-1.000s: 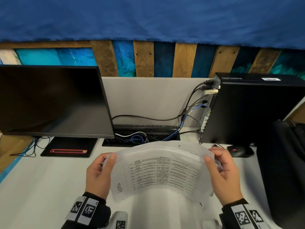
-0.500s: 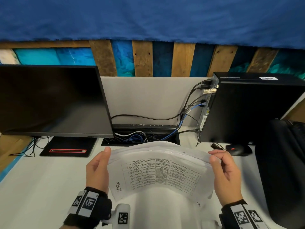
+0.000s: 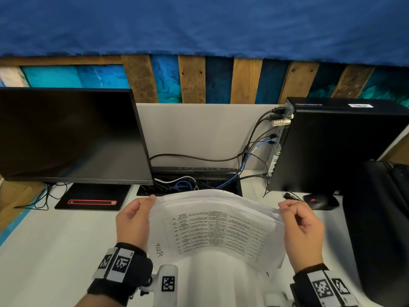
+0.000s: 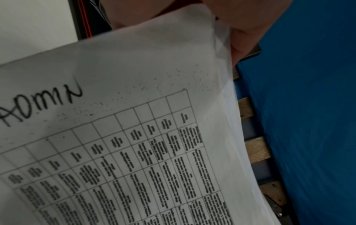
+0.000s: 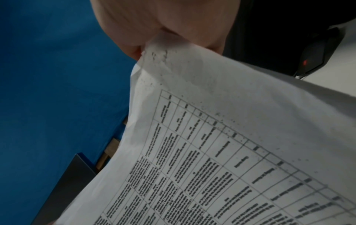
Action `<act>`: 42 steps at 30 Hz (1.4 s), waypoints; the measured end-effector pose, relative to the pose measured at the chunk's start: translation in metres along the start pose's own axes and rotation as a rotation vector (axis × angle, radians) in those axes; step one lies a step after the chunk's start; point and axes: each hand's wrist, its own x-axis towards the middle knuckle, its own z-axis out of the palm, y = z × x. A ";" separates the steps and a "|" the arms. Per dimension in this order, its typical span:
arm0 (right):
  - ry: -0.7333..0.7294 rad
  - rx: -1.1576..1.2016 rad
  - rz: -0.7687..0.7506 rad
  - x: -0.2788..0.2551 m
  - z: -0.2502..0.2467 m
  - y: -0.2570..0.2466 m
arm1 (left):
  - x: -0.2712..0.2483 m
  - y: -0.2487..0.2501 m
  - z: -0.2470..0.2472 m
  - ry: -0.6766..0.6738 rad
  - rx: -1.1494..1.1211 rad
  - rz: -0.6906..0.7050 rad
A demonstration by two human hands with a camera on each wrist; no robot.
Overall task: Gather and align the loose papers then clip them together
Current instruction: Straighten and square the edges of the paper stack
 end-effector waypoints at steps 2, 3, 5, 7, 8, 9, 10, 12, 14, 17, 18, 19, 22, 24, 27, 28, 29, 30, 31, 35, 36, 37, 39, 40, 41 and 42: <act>0.006 0.023 0.018 0.000 0.000 0.002 | 0.000 -0.001 -0.001 0.014 0.002 -0.003; 0.005 0.030 0.026 -0.001 -0.001 0.003 | 0.001 -0.001 -0.001 0.014 -0.004 0.000; -0.004 0.046 0.033 -0.001 -0.001 0.001 | -0.001 0.000 -0.001 0.013 0.000 0.022; -0.026 0.068 0.030 -0.003 -0.001 -0.003 | -0.001 0.001 -0.001 0.016 0.012 0.078; -0.042 0.074 0.012 -0.004 0.000 -0.006 | -0.001 0.001 -0.001 0.004 0.028 0.114; -0.061 0.071 -0.014 -0.006 0.000 -0.008 | -0.002 0.001 0.000 -0.010 0.062 0.150; -0.078 0.054 -0.042 -0.006 0.001 -0.009 | -0.002 0.002 0.000 -0.021 0.098 0.182; -0.094 0.007 -0.073 -0.007 0.001 -0.008 | -0.004 0.003 0.001 -0.028 0.137 0.224; -0.082 -0.013 -0.067 -0.007 0.001 -0.004 | -0.004 0.001 0.001 -0.028 0.155 0.231; -0.073 -0.003 -0.047 -0.007 -0.002 0.004 | -0.004 -0.001 -0.002 -0.055 0.178 0.241; -0.070 0.015 -0.031 -0.007 -0.003 0.006 | -0.004 -0.002 -0.002 -0.051 0.177 0.239; -0.064 0.035 -0.011 -0.007 -0.004 0.008 | -0.003 -0.003 -0.002 -0.038 0.172 0.232; -0.058 0.097 0.033 -0.008 -0.005 0.008 | 0.002 -0.008 -0.003 0.000 0.129 0.169; -0.067 0.128 0.040 -0.010 -0.006 0.007 | 0.008 -0.012 -0.008 0.014 0.096 0.127; -0.137 0.133 0.071 -0.018 -0.011 0.005 | 0.005 -0.015 -0.014 -0.048 0.087 0.144; -0.165 0.112 0.103 -0.020 -0.012 0.005 | 0.002 -0.015 -0.016 -0.110 0.087 0.157; -0.186 0.069 0.141 -0.022 -0.013 0.006 | 0.000 -0.018 -0.018 -0.160 0.110 0.163; -0.201 0.018 0.172 -0.024 -0.013 0.006 | -0.002 -0.022 -0.021 -0.205 0.143 0.150; -0.207 -0.024 0.194 -0.026 -0.013 0.007 | -0.003 -0.026 -0.022 -0.228 0.175 0.124; -0.231 -0.075 0.239 -0.022 -0.012 0.015 | -0.002 -0.030 -0.018 -0.193 0.208 0.063; -0.240 -0.074 0.239 -0.019 -0.012 0.015 | -0.002 -0.027 -0.016 -0.198 0.197 0.056; -0.234 -0.063 0.230 -0.016 -0.012 0.012 | -0.001 -0.024 -0.016 -0.216 0.185 0.066; -0.210 -0.002 0.201 -0.010 -0.015 0.004 | -0.001 -0.013 -0.016 -0.258 0.161 0.125; -0.205 0.041 0.192 -0.007 -0.018 0.001 | 0.001 -0.009 -0.019 -0.284 0.134 0.160; -0.206 0.073 0.191 -0.005 -0.022 -0.002 | 0.003 -0.006 -0.022 -0.312 0.100 0.179; -0.224 0.097 0.201 -0.003 -0.025 -0.002 | 0.005 -0.006 -0.026 -0.339 0.072 0.182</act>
